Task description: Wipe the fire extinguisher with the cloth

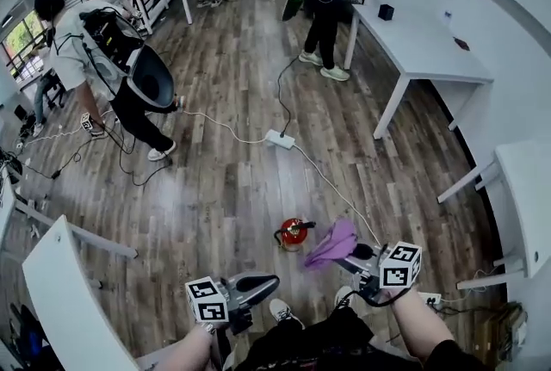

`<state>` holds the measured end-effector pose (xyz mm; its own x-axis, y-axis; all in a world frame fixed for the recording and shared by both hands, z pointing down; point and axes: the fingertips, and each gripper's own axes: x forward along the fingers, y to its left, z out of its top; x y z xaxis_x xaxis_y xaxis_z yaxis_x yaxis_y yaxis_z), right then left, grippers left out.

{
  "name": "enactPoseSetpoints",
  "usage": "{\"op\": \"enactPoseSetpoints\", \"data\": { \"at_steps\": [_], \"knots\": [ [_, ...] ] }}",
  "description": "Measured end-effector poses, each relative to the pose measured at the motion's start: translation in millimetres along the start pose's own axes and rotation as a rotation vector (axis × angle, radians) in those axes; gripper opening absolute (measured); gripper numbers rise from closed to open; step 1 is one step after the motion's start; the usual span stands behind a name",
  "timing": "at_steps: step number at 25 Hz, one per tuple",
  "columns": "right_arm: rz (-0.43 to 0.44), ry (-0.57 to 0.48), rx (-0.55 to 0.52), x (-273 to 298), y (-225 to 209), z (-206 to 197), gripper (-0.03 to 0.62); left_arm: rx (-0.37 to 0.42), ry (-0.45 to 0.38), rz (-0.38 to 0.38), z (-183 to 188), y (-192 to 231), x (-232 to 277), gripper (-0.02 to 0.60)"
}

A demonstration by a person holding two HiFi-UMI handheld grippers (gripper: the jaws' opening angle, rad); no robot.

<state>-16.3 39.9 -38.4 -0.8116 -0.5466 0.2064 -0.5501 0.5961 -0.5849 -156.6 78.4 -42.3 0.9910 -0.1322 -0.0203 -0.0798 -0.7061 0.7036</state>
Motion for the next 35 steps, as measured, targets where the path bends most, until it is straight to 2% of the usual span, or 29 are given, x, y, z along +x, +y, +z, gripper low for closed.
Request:
{"op": "enactPoseSetpoints", "data": {
  "at_steps": [5,11,14,17,20,26,35],
  "knots": [
    [-0.037,-0.012,0.003,-38,30,-10,0.078,-0.028,-0.011,0.022,-21,-33,8,-0.002],
    [-0.011,-0.034,0.067,-85,57,-40,0.08,-0.039,-0.05,0.039,-58,-72,32,-0.002],
    [-0.035,0.016,-0.004,-114,61,-59,0.08,-0.045,-0.083,0.071,-77,-95,53,-0.002],
    [0.016,0.006,0.055,-150,67,-66,0.08,-0.054,-0.119,0.103,-93,-125,75,-0.002],
    [0.048,0.058,0.069,-180,72,-90,0.08,-0.056,-0.133,0.141,-118,-151,91,-0.002],
    [0.061,0.135,0.133,-219,82,-131,0.078,-0.082,-0.137,0.165,-155,-191,118,-0.002],
    [0.077,0.111,0.15,-241,111,-152,0.078,-0.077,-0.127,0.173,-172,-210,123,-0.002]
  ]
}}
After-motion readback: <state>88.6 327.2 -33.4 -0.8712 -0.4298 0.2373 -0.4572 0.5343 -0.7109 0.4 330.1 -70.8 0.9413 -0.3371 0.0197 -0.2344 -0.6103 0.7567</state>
